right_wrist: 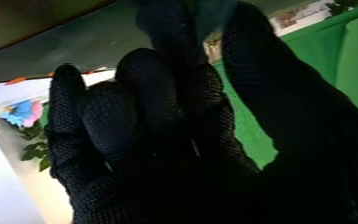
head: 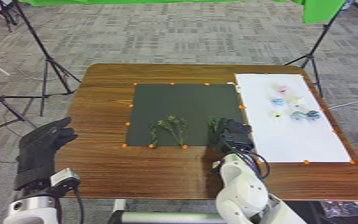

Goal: Arrange flowers

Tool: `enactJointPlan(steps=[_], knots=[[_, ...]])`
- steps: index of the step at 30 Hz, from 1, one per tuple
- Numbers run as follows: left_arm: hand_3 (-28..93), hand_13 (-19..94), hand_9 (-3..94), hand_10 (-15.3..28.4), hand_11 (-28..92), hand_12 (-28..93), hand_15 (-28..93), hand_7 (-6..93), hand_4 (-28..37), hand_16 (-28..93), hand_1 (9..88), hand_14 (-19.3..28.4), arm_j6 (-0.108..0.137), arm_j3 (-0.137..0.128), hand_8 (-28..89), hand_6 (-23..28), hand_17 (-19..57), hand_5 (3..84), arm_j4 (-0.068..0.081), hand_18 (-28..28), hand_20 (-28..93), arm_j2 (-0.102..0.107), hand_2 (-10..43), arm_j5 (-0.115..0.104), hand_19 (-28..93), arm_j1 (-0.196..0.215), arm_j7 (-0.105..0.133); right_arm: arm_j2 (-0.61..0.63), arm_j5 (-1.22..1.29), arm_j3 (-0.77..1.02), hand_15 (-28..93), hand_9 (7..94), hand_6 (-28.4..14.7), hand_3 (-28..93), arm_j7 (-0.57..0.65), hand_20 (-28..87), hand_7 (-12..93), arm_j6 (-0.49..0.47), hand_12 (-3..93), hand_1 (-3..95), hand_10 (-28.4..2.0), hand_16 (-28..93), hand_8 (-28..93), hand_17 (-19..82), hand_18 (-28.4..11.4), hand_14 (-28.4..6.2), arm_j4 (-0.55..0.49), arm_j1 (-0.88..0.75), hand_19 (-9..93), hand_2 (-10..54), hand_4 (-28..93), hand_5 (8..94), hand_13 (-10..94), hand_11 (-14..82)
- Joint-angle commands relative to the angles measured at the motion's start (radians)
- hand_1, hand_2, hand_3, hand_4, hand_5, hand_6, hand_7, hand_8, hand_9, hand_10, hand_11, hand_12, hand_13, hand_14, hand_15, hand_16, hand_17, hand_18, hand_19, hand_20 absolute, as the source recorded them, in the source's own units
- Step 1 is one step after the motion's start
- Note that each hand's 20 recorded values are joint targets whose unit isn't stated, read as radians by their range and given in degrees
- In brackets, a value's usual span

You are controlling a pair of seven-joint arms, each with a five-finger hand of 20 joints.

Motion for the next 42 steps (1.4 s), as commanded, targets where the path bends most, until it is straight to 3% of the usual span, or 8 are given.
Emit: enactJointPlan(steps=[1, 8, 11, 18, 31, 38, 41, 42], knots=[[83, 34, 43.4, 25.1, 53, 15, 84, 20.0, -14.1, -23, 29.0, 28.4, 0.0, 0.004, -10, 17.1, -4.1, 53.4, 0.0, 24.0, 46, 0.005, 4.6, -0.008, 54, 0.008, 0.007, 0.0, 0.007, 0.009, 90, 59.0, -8.2, 82, 0.003, 30, 29, -0.007, 31.9, 34.2, -25.6, 28, -6, 14, -28.4, -28.3, -0.007, -0.004, 74, -6.9, -22, 72.5, 50, 67.3], [83, 34, 43.4, 25.0, 53, 14, 84, 20.1, -14.1, -23, 29.0, 28.4, -0.01, 0.009, -10, 17.1, -4.1, 53.4, 0.006, 24.0, 46, 0.008, 4.5, -0.009, 54, 0.004, 0.017, 0.006, 0.004, 0.004, 89, 51.8, -12.6, 82, 0.007, 35, 27, -0.014, 31.3, 31.1, -28.3, 27, -9, 12, -28.4, -28.4, -0.003, 0.006, 71, -5.8, -21, 64.5, 46, 66.3], [83, 33, 43.4, 25.0, 53, 14, 84, 20.1, -14.1, -23, 29.0, 28.4, -0.004, 0.015, -10, 17.1, -4.1, 53.3, 0.008, 24.0, 46, 0.021, 4.5, -0.021, 54, 0.0, 0.029, 0.008, 0.003, 0.004, 89, 51.2, -13.0, 82, 0.007, 35, 26, -0.015, 31.6, 30.7, -28.4, 27, -9, 12, -28.4, -28.4, 0.004, 0.01, 71, -5.6, -21, 64.1, 45, 65.9], [83, 33, 43.3, 25.0, 53, 14, 84, 20.0, -14.1, -23, 29.1, 28.4, -0.018, 0.023, -10, 17.1, -4.1, 53.3, 0.016, 24.0, 46, 0.019, 4.5, -0.012, 55, -0.02, 0.021, 0.011, 0.01, -0.01, 89, 50.8, -14.1, 82, 0.022, 36, 24, -0.019, 32.1, 30.6, -28.4, 27, -8, 12, -28.4, -28.4, 0.041, 0.046, 70, -5.3, -21, 64.2, 45, 65.5], [83, 34, 43.3, 25.1, 53, 14, 84, 20.1, -14.1, -23, 29.1, 28.4, -0.009, 0.015, -10, 17.1, -4.1, 53.4, 0.015, 24.0, 46, 0.022, 4.6, -0.02, 54, 0.0, 0.032, 0.086, 0.03, -0.031, 89, 47.9, -16.7, 82, 0.05, 38, 20, 0.046, 32.6, 28.6, -28.4, 27, -8, 11, -28.4, -28.4, 0.023, 0.135, 69, -3.9, -21, 60.4, 42, 64.7], [83, 33, 43.4, 25.0, 53, 14, 84, 20.0, -14.2, -23, 29.0, 28.4, 0.0, 0.012, -10, 17.1, -4.1, 53.4, 0.009, 24.0, 46, 0.023, 4.6, -0.022, 55, 0.007, 0.036, 0.203, 0.03, 0.0, 89, 46.0, -16.5, 82, 0.017, 38, 19, 0.056, 33.1, 28.4, -28.4, 26, -8, 9, -28.4, -28.4, -0.024, 0.208, 68, -4.0, -21, 59.5, 40, 63.8], [83, 33, 43.3, 25.0, 53, 14, 84, 20.1, -14.4, -23, 29.0, 28.4, 0.004, 0.01, -10, 17.1, -4.1, 53.4, 0.006, 24.0, 46, 0.013, 4.6, -0.016, 55, 0.016, 0.038, 0.249, 0.027, 0.025, 88, 45.0, -16.0, 82, 0.013, 38, 19, 0.058, 33.2, 28.5, -28.4, 26, -8, 8, -28.4, -28.4, -0.022, 0.219, 67, -3.9, -21, 58.7, 38, 62.7], [82, 33, 43.3, 25.1, 53, 14, 84, 20.1, -14.5, -23, 29.0, 28.4, -0.005, 0.005, -10, 17.1, -4.1, 53.3, 0.006, 24.0, 46, -0.002, 4.6, -0.002, 55, 0.014, 0.024, 0.264, 0.033, 0.033, 88, 45.0, -16.0, 83, 0.025, 38, 19, 0.053, 33.3, 28.5, -28.4, 26, -7, 8, -28.4, -28.4, -0.02, 0.222, 67, -3.8, -21, 58.6, 38, 62.5]])
